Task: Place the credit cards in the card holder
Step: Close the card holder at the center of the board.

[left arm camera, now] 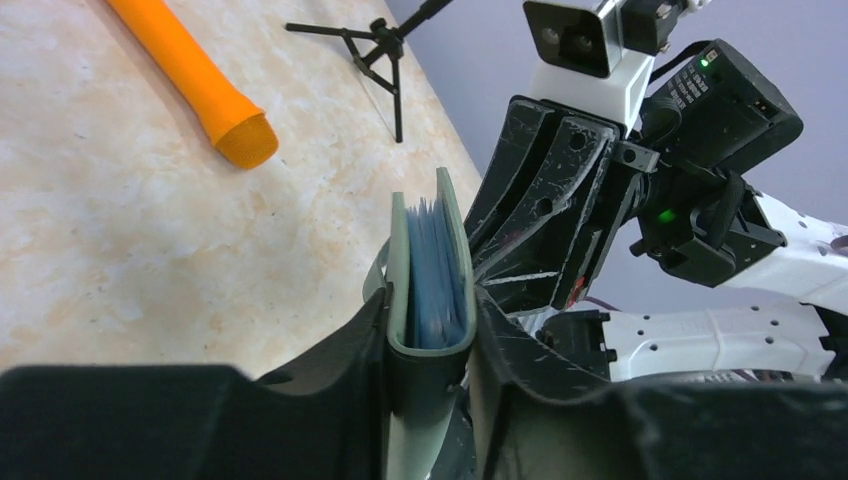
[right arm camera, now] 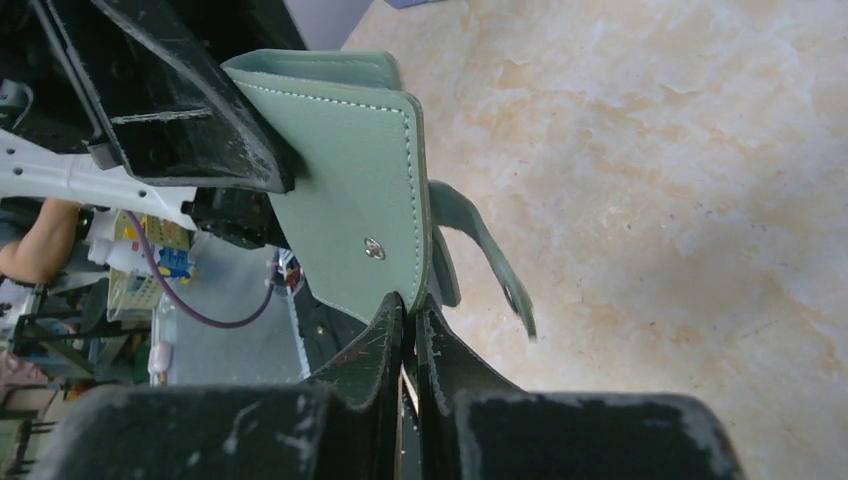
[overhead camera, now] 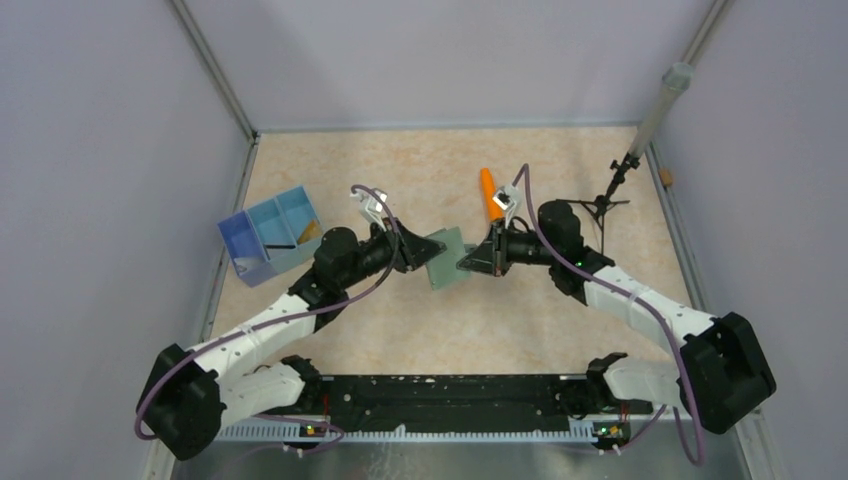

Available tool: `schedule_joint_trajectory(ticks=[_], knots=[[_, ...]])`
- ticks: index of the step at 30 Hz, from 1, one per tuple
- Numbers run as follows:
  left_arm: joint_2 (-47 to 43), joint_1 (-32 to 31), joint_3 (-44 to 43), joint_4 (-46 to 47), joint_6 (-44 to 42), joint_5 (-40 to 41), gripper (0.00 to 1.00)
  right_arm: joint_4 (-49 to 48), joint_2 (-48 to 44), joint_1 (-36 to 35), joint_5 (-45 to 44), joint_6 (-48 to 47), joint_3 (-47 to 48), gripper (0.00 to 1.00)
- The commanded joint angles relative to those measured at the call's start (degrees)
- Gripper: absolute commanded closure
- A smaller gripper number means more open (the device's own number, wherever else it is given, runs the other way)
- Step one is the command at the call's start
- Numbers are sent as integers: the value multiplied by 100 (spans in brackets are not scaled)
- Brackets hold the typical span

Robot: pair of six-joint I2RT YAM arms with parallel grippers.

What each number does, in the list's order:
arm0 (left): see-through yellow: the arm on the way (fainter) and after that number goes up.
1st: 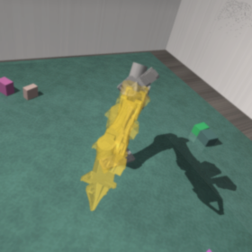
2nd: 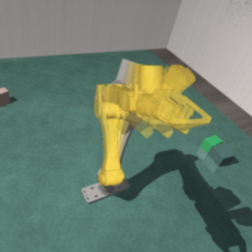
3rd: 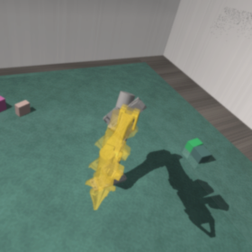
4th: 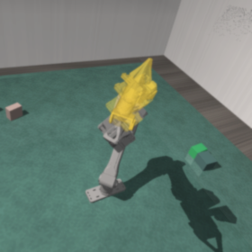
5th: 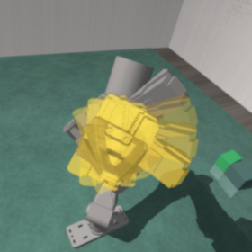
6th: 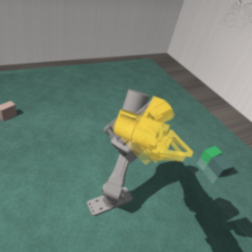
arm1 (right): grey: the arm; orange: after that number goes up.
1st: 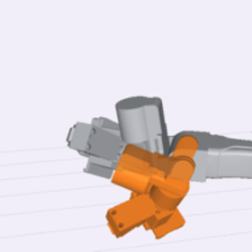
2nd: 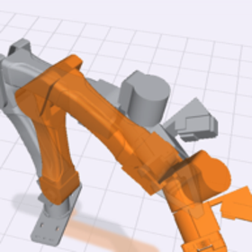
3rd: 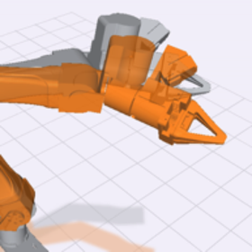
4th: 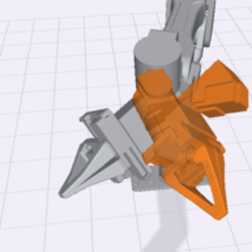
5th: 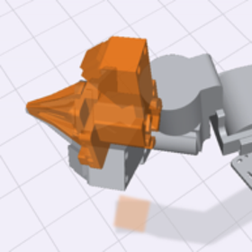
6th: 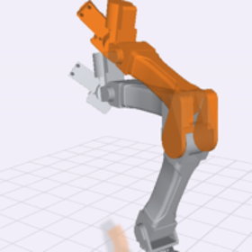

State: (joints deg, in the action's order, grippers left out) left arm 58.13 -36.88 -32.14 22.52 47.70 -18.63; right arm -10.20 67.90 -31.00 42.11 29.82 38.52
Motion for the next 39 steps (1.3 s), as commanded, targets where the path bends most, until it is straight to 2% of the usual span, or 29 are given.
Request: schedule_joint_trajectory(ticks=[1, 6, 10, 13, 18, 22, 24, 27, 30, 33, 39], knots=[[419, -109, -28, 955, 526, -766, 63, -1082, 94, -243, 144, 243, 103, 100], [620, -109, -8, 1223, 703, -839, 61, -1011, 258, -413, -86, 123, 248, 100], [459, -115, 113, 1207, 699, -627, 71, -883, 250, -424, -356, 66, 243, 100], [240, -109, 299, 1185, 677, -254, 75, -693, 93, -424, -610, 8, 203, 100], [8, -109, 415, 1254, 744, -11, 88, -568, -86, -424, -644, 29, 76, 100], [-150, -100, 517, 1475, 784, 180, 89, -562, -185, -424, -626, 176, -62, 97], [-227, -100, 586, 1619, 784, 244, 90, -628, -259, -426, -617, 298, -148, 88], [-309, -106, 628, 1720, 754, 178, 94, -879, -366, -425, -617, 595, -317, 57], [-360, -100, 692, 1904, 755, -14, 95, -1154, -377, -416, -559, 864, -439, 40], [-402, -101, 743, 2058, 731, -173, 95, -1704, -311, -415, -357, 1254, -596, 33], [-460, -100, 791, 2032, 632, -240, 91, -3201, -124, -422, 9, 2303, -906, 31]])
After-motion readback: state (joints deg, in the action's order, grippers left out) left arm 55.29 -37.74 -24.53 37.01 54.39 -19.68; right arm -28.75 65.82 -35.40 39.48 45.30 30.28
